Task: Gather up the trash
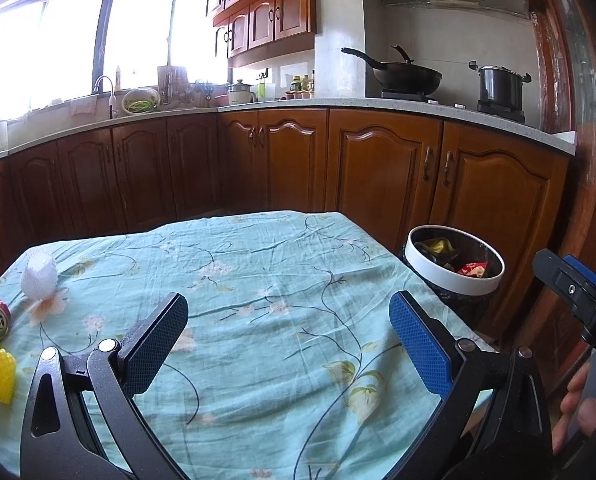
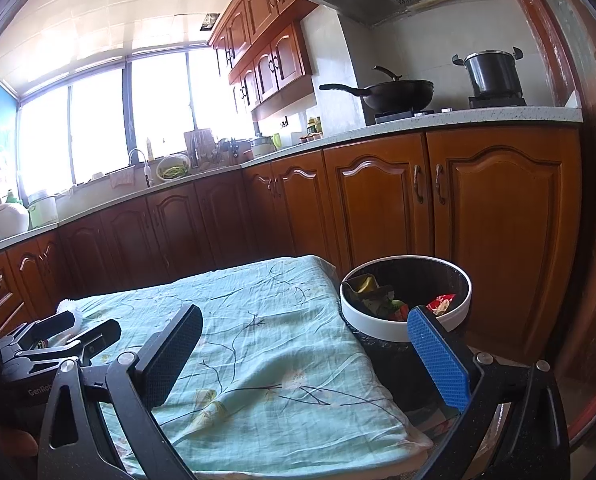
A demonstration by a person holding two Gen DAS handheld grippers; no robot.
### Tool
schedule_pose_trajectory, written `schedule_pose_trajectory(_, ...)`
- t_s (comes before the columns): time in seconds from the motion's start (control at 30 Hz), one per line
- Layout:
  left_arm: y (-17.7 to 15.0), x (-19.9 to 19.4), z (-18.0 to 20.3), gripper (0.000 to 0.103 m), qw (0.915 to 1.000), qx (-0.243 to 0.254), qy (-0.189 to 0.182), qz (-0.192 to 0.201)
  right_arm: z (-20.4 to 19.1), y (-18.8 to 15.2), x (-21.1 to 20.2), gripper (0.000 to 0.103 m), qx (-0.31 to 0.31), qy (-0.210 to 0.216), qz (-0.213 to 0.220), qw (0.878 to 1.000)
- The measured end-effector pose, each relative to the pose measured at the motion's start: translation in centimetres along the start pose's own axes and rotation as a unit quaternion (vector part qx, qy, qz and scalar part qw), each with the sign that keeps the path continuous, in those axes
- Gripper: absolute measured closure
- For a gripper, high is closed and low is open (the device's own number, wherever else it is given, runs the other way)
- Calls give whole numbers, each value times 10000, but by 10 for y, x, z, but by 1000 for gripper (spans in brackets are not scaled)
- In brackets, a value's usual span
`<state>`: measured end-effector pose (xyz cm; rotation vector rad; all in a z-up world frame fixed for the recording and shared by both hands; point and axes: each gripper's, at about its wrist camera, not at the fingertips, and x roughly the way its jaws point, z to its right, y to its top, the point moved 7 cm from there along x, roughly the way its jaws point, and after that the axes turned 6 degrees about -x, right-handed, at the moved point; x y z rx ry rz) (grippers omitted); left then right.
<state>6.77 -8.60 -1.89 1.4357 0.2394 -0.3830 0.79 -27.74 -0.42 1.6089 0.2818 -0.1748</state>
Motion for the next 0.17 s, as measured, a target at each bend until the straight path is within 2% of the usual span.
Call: schedule_pose_trajectory(0.17, 0, 5, -3, 0, 10000, -55, -17, -65, 3, -1, 9, 0, 46, 44, -100, 9999)
